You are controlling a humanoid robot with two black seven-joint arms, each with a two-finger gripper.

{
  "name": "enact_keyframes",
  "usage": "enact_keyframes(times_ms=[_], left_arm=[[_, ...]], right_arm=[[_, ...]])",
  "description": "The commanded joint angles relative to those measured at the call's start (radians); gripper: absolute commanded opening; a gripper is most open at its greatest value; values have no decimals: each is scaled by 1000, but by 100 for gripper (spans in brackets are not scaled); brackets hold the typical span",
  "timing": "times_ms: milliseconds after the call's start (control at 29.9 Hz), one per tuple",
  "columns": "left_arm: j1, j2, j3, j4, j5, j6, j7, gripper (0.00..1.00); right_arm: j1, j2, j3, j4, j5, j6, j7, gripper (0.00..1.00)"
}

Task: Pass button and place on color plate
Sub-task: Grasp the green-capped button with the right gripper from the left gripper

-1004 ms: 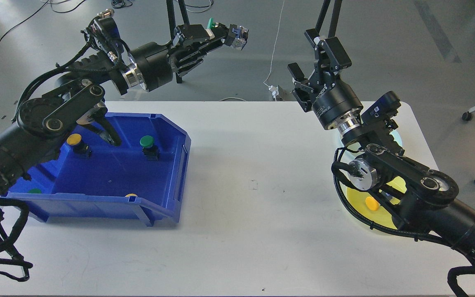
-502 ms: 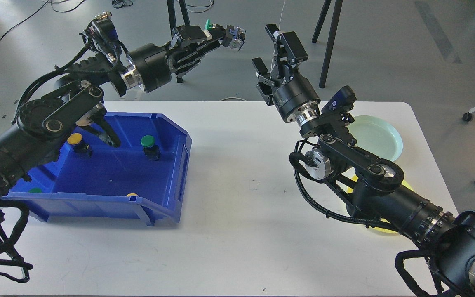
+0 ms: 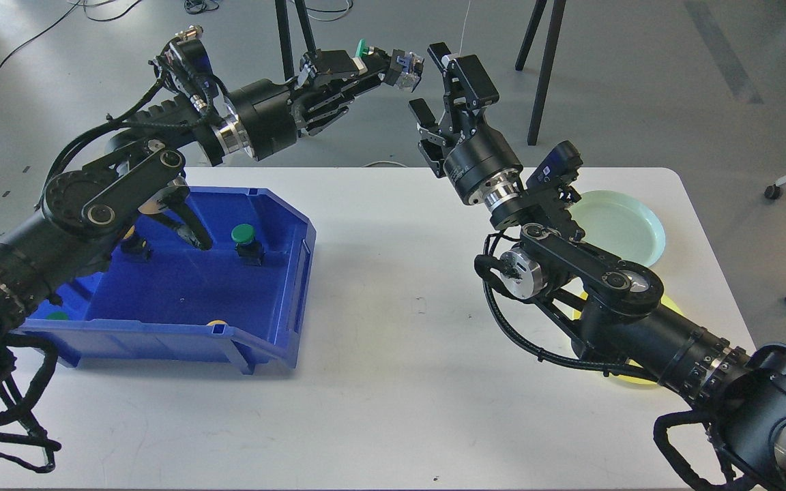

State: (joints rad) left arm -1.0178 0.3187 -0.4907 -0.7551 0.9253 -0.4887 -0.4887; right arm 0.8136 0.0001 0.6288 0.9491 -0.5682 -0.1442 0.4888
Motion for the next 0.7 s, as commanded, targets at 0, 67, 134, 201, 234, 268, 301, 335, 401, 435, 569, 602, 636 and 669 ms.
enact_keyframes(times_ms=[0, 67, 134, 201, 234, 268, 301, 335, 401, 435, 569, 602, 636, 669], left_arm=[[-1, -1, 0, 0, 0, 0, 0, 27], [1, -1, 0, 0, 0, 0, 0, 27], [1, -1, 0, -1, 0, 0, 0, 27], [1, -3, 0, -1, 0, 0, 0, 27], [1, -3, 0, 0, 0, 0, 0, 27], [1, -3, 0, -1, 0, 0, 0, 27], [1, -3, 0, -1, 0, 0, 0, 27], [1, -3, 1, 0, 0, 0, 0, 27], [1, -3, 0, 0, 1, 0, 0, 28], [1, -3, 0, 0, 1, 0, 0, 28], [1, -3, 0, 0, 1, 0, 0, 28], [1, -3, 1, 0, 1, 0, 0, 28], [2, -3, 0, 0, 1, 0, 0, 28], [2, -3, 0, 0, 1, 0, 0, 28]], right_arm=[[1, 0, -1, -1, -1, 0, 0, 95], [1, 0, -1, -1, -1, 0, 0, 95], [1, 0, -1, -1, -1, 0, 0, 95], [1, 0, -3, -4, -1, -1, 0, 95], [6, 0, -3, -4, -1, 0, 0, 95], [12, 0, -4, -6, -1, 0, 0, 94], [16, 0, -6, -12, -1, -1, 0, 94], [21, 0, -8, -21, -1, -2, 0, 94], [22, 0, -8, -30, -1, 0, 0, 94], [25, 0, -9, -32, -1, 0, 0, 94], [33, 0, -11, -36, -1, 0, 0, 94], [33, 0, -11, -41, -1, 0, 0, 94], [35, 0, -11, -46, -1, 0, 0, 94], [35, 0, -11, -47, -1, 0, 0, 94]])
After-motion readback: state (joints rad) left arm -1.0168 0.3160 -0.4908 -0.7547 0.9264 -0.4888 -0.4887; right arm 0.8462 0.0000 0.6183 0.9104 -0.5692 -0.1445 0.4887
